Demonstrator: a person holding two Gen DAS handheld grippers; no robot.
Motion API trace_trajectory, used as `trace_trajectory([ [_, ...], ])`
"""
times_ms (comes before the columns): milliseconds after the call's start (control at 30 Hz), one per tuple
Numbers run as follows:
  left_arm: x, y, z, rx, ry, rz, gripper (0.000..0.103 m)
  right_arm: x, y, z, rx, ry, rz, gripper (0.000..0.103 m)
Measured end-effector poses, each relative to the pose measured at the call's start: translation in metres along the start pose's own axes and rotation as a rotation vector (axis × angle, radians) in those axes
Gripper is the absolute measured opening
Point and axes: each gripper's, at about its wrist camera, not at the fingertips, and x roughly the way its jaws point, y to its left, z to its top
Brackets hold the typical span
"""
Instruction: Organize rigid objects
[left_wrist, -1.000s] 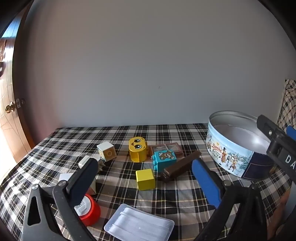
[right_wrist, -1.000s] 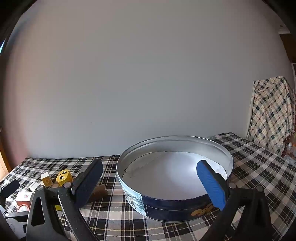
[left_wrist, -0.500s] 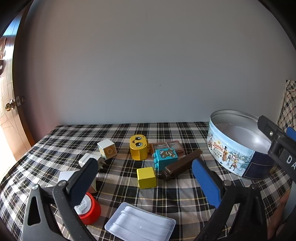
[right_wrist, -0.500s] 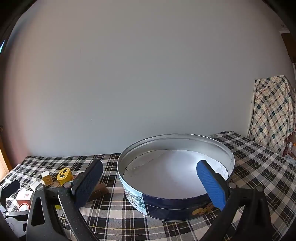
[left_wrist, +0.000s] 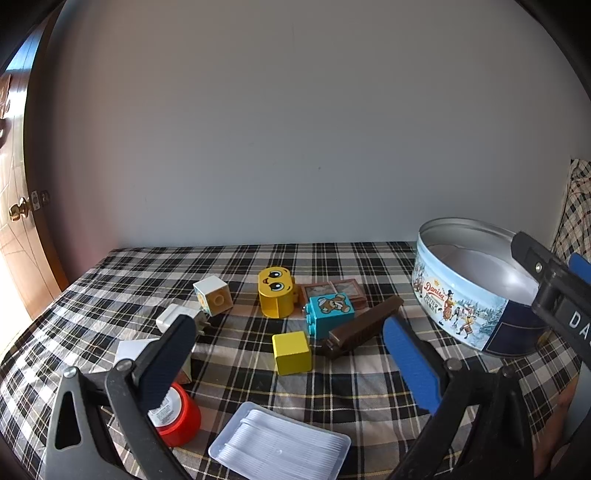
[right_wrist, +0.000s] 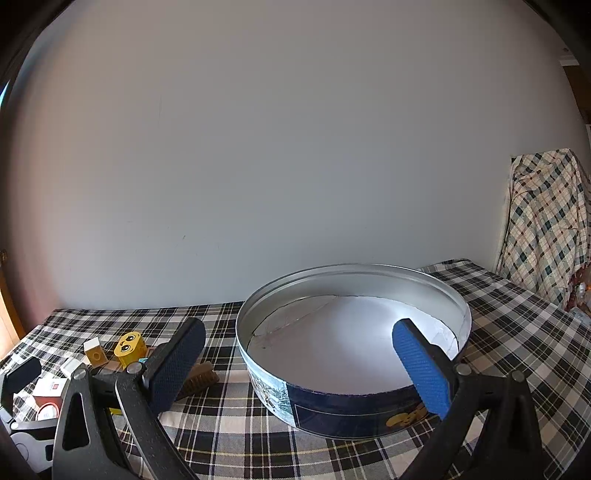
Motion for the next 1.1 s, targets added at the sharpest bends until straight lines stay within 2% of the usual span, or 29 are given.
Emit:
trace_trajectory([
  [900,-0.0002,0.0053,-0.0008,-0.009,0.010,-0.003,0.103,-0.0025,-0.0015,0.0014,-0.003,0.000,0.025,0.102],
  [1100,0.0003,0.0055,-0.0013,-0.010,0.014,-0.004,0.103,-0.0021,0.0031,0.0015,-0.022,0.011,0.054,0.102],
])
